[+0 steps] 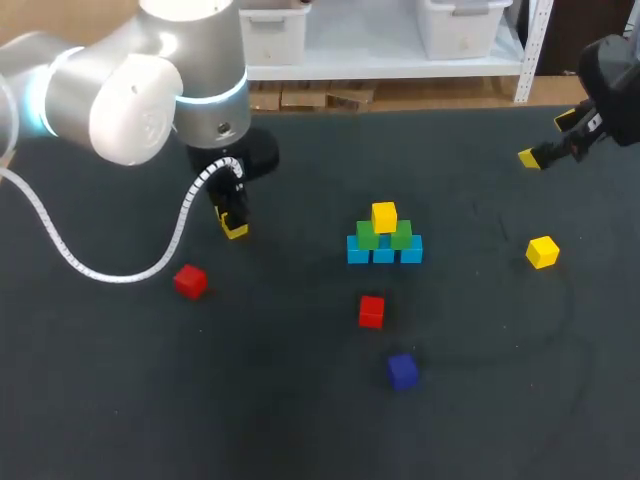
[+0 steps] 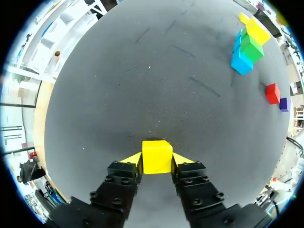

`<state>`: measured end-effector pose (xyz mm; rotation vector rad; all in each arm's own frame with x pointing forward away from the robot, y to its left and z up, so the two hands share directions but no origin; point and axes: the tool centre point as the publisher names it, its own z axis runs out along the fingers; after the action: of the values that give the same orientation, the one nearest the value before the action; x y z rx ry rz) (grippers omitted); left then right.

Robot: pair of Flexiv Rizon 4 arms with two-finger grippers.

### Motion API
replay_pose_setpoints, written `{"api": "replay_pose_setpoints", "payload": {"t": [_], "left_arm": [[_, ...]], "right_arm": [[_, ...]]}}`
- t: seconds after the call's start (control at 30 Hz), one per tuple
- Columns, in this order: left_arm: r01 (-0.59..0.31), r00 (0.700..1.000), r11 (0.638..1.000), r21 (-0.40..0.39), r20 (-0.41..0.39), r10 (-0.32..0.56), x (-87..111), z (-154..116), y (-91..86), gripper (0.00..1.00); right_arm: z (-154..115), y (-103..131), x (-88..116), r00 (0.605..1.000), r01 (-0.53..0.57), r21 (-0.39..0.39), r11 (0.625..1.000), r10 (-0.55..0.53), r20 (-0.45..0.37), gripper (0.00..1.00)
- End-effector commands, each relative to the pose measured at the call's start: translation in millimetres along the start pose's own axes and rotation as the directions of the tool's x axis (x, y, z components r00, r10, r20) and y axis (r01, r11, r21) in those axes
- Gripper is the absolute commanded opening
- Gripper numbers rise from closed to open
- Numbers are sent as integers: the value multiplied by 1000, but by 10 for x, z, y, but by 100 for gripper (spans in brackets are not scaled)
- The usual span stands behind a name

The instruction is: Place the blue cubes, place green cubes on the blue cubes, place the yellow cubes on the green cubes, then place the red cubes on the yellow cubes, and place purple cube on the red cubes.

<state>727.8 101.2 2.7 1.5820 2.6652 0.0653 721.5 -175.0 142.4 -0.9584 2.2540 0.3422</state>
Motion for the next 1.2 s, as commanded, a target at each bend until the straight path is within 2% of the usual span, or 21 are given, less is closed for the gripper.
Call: {"api": "replay_pose_setpoints", "payload": {"t": [0.03,0.2,0.4,0.63,0.83,1.0,1.2], "left_arm": [[-21,999,1000,11,44,20,-40,-203,-94,0],[-98,987,994,38,133,92,-223,-583,-240,0],[-252,957,960,121,176,229,-504,-890,-579,0],[-368,927,910,189,151,343,-826,-909,-875,0],[-384,922,894,232,143,360,-1031,-909,-1019,0],[-403,915,878,260,112,387,-1120,-899,-1116,0],[-416,908,868,270,73,413,-1161,-805,-1147,0]], "right_arm": [[1,-5,2,1000,0,-2,1000,0,1,100],[1,-5,2,1000,0,-2,1000,0,1,100],[1,-5,2,1000,0,-2,1000,0,1,100],[1,-5,2,1000,0,-2,1000,0,1,100],[1,-5,2,1000,0,-2,1000,0,1,100],[1,-5,2,1000,0,-2,1000,0,1,100],[1,-5,2,1000,0,-2,1000,0,1,100]]}}
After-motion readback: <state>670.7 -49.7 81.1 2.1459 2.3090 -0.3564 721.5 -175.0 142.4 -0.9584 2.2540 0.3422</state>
